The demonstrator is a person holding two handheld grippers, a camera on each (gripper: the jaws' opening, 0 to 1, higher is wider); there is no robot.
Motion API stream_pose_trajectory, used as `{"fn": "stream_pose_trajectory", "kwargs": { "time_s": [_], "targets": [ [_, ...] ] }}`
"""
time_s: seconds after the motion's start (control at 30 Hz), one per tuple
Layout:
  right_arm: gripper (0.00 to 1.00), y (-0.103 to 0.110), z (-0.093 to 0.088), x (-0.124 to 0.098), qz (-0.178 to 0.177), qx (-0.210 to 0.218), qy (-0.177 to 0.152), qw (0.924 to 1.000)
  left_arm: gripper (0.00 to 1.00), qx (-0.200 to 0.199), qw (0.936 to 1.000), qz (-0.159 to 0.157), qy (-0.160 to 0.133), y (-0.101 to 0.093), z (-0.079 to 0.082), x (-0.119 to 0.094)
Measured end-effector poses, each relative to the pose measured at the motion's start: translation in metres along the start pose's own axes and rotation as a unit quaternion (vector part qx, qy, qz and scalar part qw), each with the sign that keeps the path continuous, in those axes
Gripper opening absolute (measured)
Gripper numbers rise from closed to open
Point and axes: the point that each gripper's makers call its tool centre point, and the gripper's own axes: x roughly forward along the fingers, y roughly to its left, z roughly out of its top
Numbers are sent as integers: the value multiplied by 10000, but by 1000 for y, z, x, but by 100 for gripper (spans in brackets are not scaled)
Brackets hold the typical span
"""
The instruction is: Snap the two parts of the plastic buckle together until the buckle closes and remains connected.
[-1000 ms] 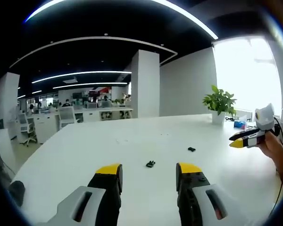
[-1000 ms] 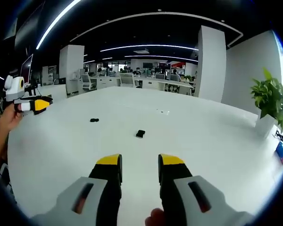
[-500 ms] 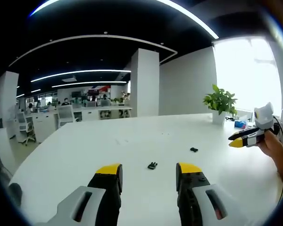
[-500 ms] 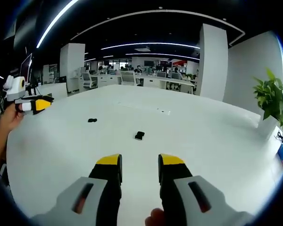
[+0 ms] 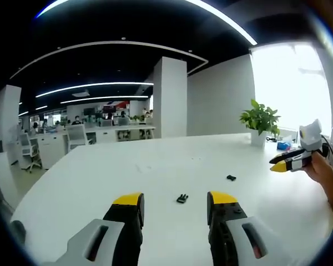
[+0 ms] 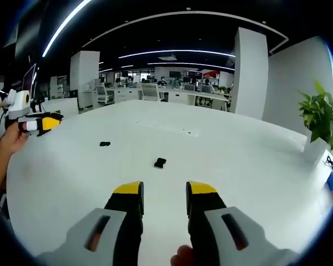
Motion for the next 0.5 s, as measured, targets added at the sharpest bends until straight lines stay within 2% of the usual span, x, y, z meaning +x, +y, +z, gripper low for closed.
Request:
{"fn": "stream_pose_trajectory", "kwargs": {
  "time_s": [0.5],
  "targets": [
    [30,-7,2,4,27,44,7,10000,46,96,9999,-43,-23,5,10,13]
  ]
}}
